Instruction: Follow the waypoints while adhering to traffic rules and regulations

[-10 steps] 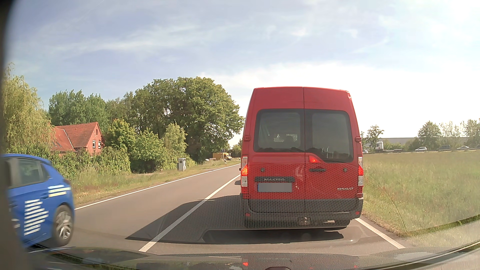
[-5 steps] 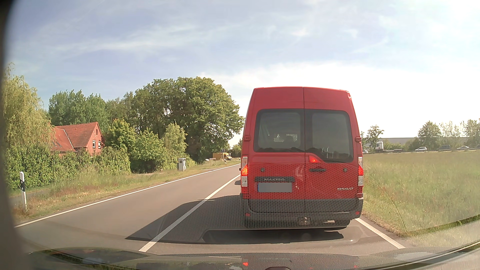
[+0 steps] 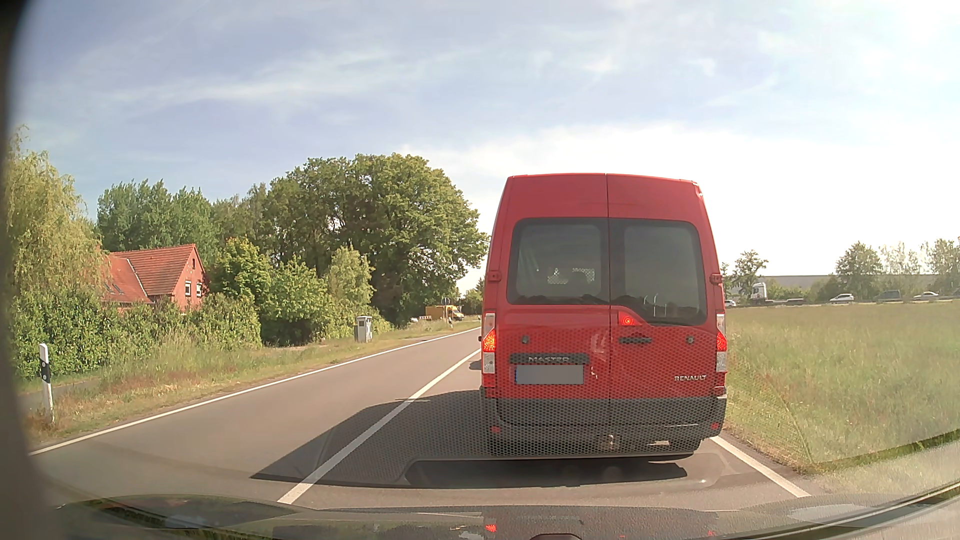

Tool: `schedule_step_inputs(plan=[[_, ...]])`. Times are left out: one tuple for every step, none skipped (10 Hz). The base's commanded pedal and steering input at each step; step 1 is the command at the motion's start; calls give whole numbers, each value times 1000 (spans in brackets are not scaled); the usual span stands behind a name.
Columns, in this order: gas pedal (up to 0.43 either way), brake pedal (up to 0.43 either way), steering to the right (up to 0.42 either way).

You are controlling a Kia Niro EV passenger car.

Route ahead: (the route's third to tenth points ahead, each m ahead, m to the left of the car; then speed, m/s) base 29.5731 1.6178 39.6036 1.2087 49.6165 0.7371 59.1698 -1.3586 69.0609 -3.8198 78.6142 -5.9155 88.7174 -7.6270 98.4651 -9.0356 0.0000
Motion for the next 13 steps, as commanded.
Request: schedule_step_inputs(plan=[[0,262,0],[0,262,0],[0,268,0],[0,262,0],[0,268,-1],[0,262,0],[0,268,-1],[0,268,0],[0,268,-1],[0,262,0],[0,268,0],[0,268,0],[0,262,0]])
